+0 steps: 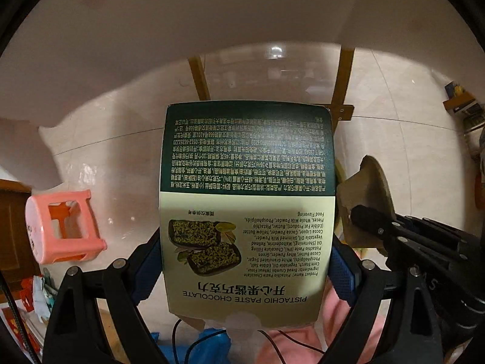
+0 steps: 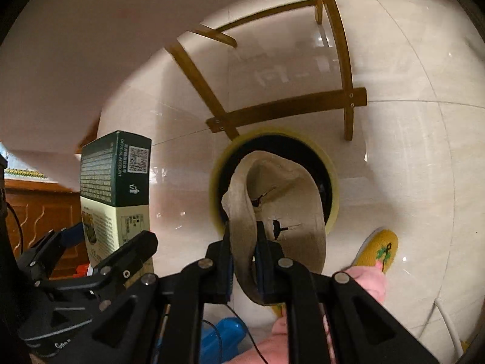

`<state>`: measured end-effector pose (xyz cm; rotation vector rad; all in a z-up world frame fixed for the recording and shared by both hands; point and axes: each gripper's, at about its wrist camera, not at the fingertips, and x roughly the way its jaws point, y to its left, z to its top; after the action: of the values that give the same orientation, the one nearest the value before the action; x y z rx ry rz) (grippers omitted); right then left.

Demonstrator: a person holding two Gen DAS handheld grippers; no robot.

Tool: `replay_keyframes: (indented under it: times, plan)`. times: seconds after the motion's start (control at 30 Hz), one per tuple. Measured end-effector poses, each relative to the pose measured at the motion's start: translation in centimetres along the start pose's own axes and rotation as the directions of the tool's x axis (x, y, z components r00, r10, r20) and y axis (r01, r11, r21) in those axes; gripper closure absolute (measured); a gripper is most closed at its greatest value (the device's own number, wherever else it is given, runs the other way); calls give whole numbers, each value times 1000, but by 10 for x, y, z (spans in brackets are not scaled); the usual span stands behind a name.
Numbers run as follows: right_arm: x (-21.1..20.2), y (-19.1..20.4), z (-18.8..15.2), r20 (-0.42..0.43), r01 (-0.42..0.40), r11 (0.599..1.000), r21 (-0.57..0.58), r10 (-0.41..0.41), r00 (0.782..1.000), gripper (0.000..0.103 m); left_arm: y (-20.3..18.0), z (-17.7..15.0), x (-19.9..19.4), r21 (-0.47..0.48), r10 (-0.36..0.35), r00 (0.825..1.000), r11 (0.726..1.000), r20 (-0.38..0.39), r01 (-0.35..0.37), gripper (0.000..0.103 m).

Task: Collect trash
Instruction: 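Carry the green box and brown cup down toward the black bin with both grippers, then open both grippers over the bin, dropping the box and cup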

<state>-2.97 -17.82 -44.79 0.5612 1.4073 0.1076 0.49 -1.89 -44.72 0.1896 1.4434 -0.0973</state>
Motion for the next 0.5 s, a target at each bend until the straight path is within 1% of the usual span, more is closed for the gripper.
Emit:
replay_keyframes:
  times: [0.1, 0.17, 0.23, 0.27, 0.3, 0.33, 0.4, 0.5]
  plan:
    - [23, -14, 8, 3, -17, 999, 31, 17, 1000, 90, -3, 8, 22, -11, -36, 999, 999, -3, 36, 12]
    - [33, -19, 14, 7, -13, 999, 38, 13, 1000, 84, -2, 13, 37, -13, -36, 999, 999, -16, 35, 11]
    - [42, -24, 18, 9, -8, 999, 47, 7, 1000, 70, 0, 17, 45, -19, -38, 999, 999, -34, 37, 11]
    - [42, -24, 19, 9, -6, 999, 52, 5, 1000, 67, 1, 19, 49, -23, -39, 998, 999, -44, 38, 11]
    - [43, -25, 20, 11, -7, 998, 57, 6, 1000, 61, 0, 21, 48, -26, -40, 998, 999, -47, 39, 11]
    - [44, -24, 20, 14, -12, 998, 62, 11, 1000, 59, 0, 21, 48, -27, -42, 998, 999, -46, 41, 10]
    - [44, -25, 22, 16, -9, 998, 65, 8, 1000, 59, 1, 15, 46, -21, -48, 998, 999, -45, 47, 2]
    - [42, -24, 24, 23, -9, 998, 64, 7, 1000, 59, 12, 11, 46, -3, -57, 998, 998, -33, 57, 1]
